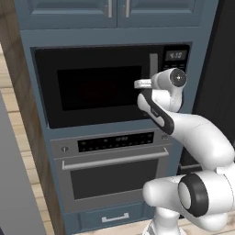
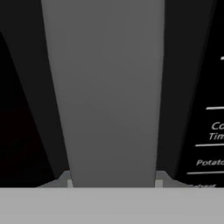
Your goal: The microwave is finished heating the fish and squash. Take the bowl containing the food and place it on the dining counter.
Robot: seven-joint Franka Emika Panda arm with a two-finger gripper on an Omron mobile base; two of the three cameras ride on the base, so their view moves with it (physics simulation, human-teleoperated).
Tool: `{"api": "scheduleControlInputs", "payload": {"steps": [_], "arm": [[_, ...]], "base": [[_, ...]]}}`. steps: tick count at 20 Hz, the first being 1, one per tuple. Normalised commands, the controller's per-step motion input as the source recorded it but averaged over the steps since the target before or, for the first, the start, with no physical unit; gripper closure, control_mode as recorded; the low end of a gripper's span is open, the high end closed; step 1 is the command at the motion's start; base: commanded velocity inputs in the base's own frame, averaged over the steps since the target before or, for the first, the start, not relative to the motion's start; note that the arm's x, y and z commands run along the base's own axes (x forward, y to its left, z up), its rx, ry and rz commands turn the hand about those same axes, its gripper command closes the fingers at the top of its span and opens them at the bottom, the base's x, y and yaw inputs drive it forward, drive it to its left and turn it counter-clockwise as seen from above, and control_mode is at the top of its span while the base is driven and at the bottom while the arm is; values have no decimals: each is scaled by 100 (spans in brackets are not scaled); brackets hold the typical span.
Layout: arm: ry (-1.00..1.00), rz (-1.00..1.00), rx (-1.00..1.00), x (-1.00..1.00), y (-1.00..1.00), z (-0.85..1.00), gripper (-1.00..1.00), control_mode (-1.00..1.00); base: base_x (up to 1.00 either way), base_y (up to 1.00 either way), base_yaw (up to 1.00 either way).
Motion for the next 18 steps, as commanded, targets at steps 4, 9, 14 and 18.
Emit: {"api": "scheduleControlInputs", "payload": {"steps": [4,9,14,18], "arm": [[0,0,0,0,0,0,100,-100],[0,0,0,-16,0,0,100,-100],[0,0,0,-63,0,3,100,-100],[0,7,0,-91,0,9,100,-100]], "base": [[0,0,0],[0,0,0],[0,0,0],[0,0,0]]}}
